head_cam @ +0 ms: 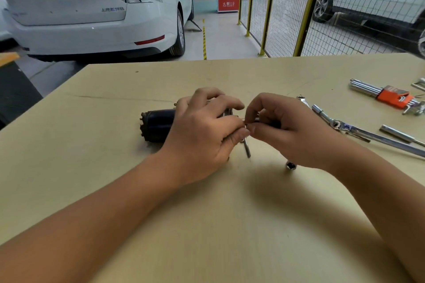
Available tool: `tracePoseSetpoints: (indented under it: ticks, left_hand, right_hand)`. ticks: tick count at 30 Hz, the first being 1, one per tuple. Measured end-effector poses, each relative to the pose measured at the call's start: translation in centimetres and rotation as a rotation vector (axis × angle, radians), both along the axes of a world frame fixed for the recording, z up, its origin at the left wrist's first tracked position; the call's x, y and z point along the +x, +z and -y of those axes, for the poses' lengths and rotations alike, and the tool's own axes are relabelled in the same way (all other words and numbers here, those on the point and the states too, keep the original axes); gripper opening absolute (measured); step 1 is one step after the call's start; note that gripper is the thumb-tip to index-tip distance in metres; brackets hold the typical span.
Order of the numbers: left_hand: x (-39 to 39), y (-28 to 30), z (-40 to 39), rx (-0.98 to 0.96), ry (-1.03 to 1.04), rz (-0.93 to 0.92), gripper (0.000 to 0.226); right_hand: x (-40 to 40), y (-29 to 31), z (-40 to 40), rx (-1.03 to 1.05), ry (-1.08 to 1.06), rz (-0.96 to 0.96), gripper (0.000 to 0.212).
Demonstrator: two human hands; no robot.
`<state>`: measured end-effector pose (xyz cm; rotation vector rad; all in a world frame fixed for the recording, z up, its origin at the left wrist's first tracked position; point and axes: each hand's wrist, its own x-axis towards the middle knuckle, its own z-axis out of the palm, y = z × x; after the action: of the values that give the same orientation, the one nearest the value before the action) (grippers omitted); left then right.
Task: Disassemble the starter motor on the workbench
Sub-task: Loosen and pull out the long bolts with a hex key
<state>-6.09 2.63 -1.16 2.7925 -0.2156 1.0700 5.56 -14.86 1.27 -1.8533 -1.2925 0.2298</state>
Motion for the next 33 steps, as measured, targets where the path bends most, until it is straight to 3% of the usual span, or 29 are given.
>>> tracePoseSetpoints:
  ticks: [2, 7, 12, 17, 20, 23, 29, 33]
  left_hand:
    - [0.0, 0.0, -0.2, -0.032, -0.01, 0.01, 0.024]
    - [0.1, -0.5, -0.4, -0.063, -0.026, 0.054, 0.025]
    - [0.2, -0.8, -1.1, -0.049, -0.033, 0.088, 0.027]
    - [0.2, -0.5, -3.1, -0.018, -0.109, 0.014, 0.031]
    - [-0.1, -0.3, -4.7, -0.052, -0.08, -0.078, 0.073]
    - [-0.5, 0.1, -6.5, 0.011, 0.045, -0.217, 0.108]
    - [-0.6, 0.2, -8.3, 0.048, 0.102, -0.279, 0.099]
    - [-0.8, -0.2, -8.1, 0.035, 0.159, -0.247, 0.096]
  right_hand:
    - [0.8, 1.3, 1.0, -0.069, 0.061, -0.12, 0.009]
    - [3.1, 3.6, 3.9, -0.387, 0.127, -0.155, 0.041]
    - [2.8, 3.0, 3.4, -0.308, 0.183, -0.176, 0.047]
    - [2.5, 2.8, 3.3, -0.326, 0.148, -0.101, 0.03]
    - [2.4, 2.6, 3.1, -0.339, 0.119, -0.088, 0.017]
    - [2.6, 2.5, 3.0, -0.35, 0.095, -0.036, 0.019]
    - [2.8, 1.7, 2.6, -0.315, -0.027, 0.162, 0.018]
    - [2.9, 1.0, 2.0, -0.198, -0.116, 0.394, 0.005]
